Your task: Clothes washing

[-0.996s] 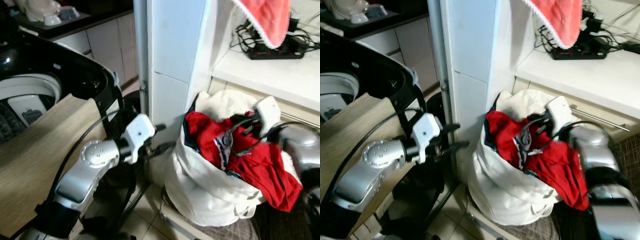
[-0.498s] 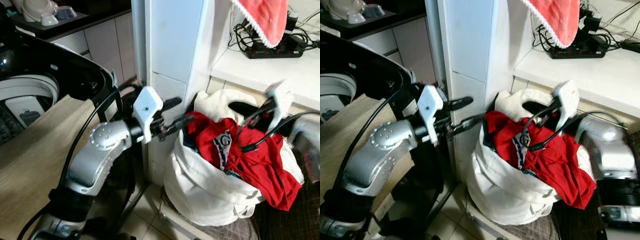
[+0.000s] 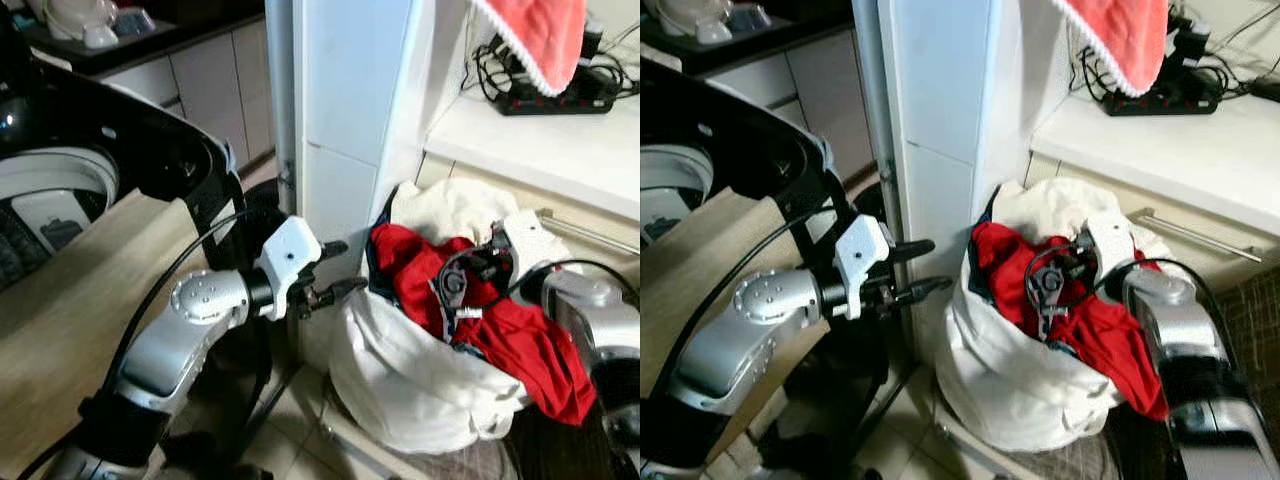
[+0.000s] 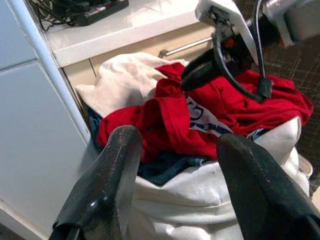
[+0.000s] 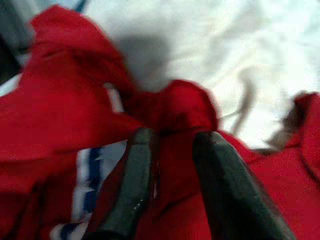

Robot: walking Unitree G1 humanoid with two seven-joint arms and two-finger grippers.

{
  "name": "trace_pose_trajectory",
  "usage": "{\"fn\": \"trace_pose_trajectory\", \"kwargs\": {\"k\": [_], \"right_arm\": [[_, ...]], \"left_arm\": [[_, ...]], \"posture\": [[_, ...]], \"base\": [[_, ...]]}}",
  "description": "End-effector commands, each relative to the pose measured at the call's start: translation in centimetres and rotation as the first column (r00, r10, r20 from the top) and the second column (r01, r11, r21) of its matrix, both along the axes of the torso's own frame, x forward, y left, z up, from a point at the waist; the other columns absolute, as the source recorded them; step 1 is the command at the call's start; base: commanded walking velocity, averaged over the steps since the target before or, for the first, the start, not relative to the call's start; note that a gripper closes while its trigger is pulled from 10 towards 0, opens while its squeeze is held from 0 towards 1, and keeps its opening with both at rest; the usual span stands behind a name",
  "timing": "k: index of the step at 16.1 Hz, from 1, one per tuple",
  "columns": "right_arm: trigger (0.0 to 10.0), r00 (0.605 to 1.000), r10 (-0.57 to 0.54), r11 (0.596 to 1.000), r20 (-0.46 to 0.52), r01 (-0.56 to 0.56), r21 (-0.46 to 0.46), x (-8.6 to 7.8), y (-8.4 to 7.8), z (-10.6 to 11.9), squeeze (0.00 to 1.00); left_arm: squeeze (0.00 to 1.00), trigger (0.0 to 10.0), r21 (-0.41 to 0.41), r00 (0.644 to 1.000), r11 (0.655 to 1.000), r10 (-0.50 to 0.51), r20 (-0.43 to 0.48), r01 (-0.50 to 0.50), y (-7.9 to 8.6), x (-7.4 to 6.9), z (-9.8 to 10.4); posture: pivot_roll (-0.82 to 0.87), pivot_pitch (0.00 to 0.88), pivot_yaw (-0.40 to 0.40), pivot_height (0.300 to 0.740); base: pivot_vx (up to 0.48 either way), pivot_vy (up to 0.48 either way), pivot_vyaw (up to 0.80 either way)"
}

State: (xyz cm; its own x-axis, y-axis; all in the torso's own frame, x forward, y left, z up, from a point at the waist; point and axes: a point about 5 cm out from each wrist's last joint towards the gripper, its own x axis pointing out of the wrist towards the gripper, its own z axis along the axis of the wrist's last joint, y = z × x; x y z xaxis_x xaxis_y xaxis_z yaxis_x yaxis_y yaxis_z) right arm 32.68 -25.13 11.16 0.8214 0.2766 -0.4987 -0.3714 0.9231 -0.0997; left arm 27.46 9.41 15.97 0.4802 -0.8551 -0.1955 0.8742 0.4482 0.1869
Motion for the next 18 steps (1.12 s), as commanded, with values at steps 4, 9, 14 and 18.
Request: {"fn": "trace_pose_trajectory", "kwargs": {"k": [4,9,14,18], "right_arm": [[10.0,0.999,-0.032,0.999,0.018,0.032,-0.015,1.1,-0.1,0.7,1.00],[10.0,1.000,-0.030,1.000,0.000,0.030,0.008,1.4,0.0,0.2,1.00],[10.0,0.992,0.023,1.000,-0.126,-0.022,0.006,0.5,1.3,-3.2,0.00],[0.0,0.989,0.028,0.999,-0.143,-0.023,0.042,0.3,1.6,-4.2,0.00]], "left_arm": [[0.00,10.0,0.041,1.000,0.999,-0.013,0.003,0.013,0.0,-0.4,-0.2],[0.00,10.0,0.049,1.000,0.999,-0.013,0.000,0.013,0.1,-0.4,-0.2],[0.00,10.0,0.050,1.000,0.998,-0.023,-0.017,0.024,0.0,-0.6,-0.4],[0.00,10.0,0.056,1.000,0.998,-0.022,-0.020,0.023,0.1,-0.6,-0.4]], "posture": [[-0.07,0.000,0.015,0.740],[-0.07,0.000,0.015,0.740],[-0.07,0.000,0.016,0.740],[-0.06,0.000,0.014,0.740]], "base": [[0.000,0.000,0.00],[0.000,0.000,0.00],[0.000,0.000,0.00],[0.000,0.000,0.00]]}}
